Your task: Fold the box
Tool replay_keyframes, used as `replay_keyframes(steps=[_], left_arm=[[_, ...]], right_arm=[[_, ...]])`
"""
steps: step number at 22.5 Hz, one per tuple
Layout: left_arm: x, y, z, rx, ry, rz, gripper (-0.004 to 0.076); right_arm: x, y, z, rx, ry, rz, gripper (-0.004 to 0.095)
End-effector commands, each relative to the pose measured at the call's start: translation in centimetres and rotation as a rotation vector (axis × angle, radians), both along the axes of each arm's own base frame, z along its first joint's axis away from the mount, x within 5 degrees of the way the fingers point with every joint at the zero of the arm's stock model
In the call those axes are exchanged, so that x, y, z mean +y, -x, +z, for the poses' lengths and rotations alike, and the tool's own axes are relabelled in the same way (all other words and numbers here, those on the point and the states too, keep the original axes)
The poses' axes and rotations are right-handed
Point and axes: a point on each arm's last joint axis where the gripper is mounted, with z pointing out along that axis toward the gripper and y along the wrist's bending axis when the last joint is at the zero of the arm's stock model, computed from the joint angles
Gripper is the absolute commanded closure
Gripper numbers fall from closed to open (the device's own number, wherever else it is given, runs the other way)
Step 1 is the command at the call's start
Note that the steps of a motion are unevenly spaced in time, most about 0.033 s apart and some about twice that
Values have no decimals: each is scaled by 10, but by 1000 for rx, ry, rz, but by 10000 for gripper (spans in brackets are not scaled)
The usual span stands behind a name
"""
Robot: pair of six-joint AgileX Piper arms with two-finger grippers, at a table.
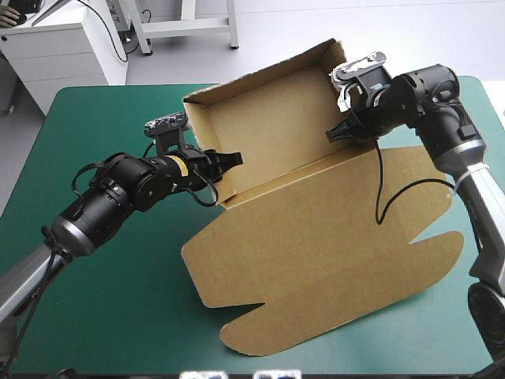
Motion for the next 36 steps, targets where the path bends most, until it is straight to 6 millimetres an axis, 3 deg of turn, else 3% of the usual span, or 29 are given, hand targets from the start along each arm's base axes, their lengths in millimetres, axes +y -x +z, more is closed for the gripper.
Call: replay_keyframes(steps=[1, 9, 13, 16, 20, 26, 30, 36], left_arm=[[-5, 5, 33, -140, 145, -11, 729], [7, 2, 30, -157, -45, 4, 732], [27, -20, 42, -60, -159, 62, 732], [28, -37, 43, 10, -258, 25, 732], [12, -65, 4, 228, -361, -88, 732], [-4, -92, -57, 409, -430, -128, 732], [-7, -97, -77, 473, -465, -145, 732], [-6, -95, -79, 506, -482, -158, 732]], right_arm=[[5, 17, 34, -123, -114, 28, 920], [0, 17, 30, -79, -102, -61, 920], [-1, 14, 14, 39, -87, -120, 921], [3, 2, -3, 108, -85, -143, 922], [11, -19, -40, 212, -63, -157, 922], [8, -22, -90, 327, 25, -166, 922], [8, -23, -105, 340, 30, -164, 922], [10, -27, -121, 396, 43, -169, 921]])
